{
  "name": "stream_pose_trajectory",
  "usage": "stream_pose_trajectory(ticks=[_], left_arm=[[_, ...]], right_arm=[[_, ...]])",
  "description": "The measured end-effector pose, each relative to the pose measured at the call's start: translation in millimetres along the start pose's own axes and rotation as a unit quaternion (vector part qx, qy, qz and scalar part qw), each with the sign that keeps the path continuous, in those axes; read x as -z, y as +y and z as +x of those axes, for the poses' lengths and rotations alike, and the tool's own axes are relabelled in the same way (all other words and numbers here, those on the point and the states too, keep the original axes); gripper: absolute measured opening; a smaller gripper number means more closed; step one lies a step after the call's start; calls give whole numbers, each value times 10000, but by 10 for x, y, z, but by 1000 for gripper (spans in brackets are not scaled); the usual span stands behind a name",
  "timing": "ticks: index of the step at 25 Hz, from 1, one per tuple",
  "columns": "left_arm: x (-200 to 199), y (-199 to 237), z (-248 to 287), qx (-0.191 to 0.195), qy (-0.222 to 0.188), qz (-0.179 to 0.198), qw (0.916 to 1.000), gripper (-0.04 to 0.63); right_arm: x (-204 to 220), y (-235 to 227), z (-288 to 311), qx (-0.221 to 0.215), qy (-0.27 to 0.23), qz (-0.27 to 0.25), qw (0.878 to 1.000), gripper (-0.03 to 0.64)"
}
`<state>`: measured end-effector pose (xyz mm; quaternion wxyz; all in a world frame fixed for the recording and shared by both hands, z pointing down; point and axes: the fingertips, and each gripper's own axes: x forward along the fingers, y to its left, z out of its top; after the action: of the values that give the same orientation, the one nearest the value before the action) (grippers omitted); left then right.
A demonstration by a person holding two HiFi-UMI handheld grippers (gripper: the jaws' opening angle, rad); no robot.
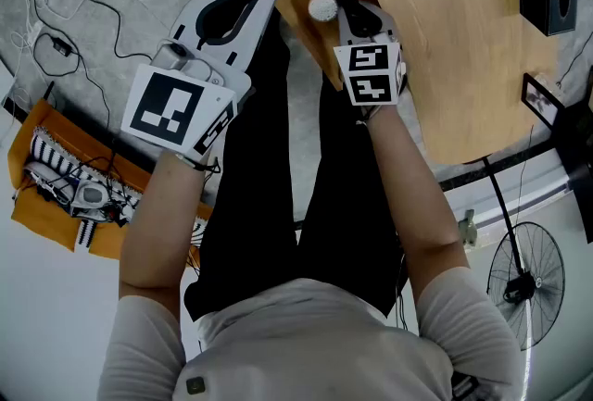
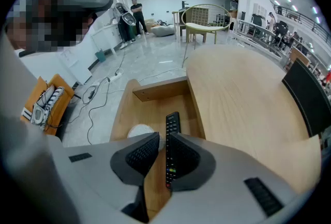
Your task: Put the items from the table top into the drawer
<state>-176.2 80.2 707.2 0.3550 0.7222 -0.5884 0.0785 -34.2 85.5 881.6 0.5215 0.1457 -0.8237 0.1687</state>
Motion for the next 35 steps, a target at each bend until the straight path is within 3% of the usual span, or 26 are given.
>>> stream_pose_trajectory(ticks=[9,21,28,35], left_arm=[[-309,-126,-167,-9,-87,129,9999,9],[-1520,-748,-721,98,-551,569,9968,9],[-2507,-1318,-1135,258,-981,999,9898,9],[-3470,-2036,-1673,592,-1540,1501,9748,9]], right_arm=[[-268,0,-352,63,-209,14,9998,87],[-1474,-228,-1856,410,-1273,40,9910,87],[-2309,-317,-3255,602,-2287,-183,9715,69],[-2957,-290,-4843,741,-3364,-470,9376,43]])
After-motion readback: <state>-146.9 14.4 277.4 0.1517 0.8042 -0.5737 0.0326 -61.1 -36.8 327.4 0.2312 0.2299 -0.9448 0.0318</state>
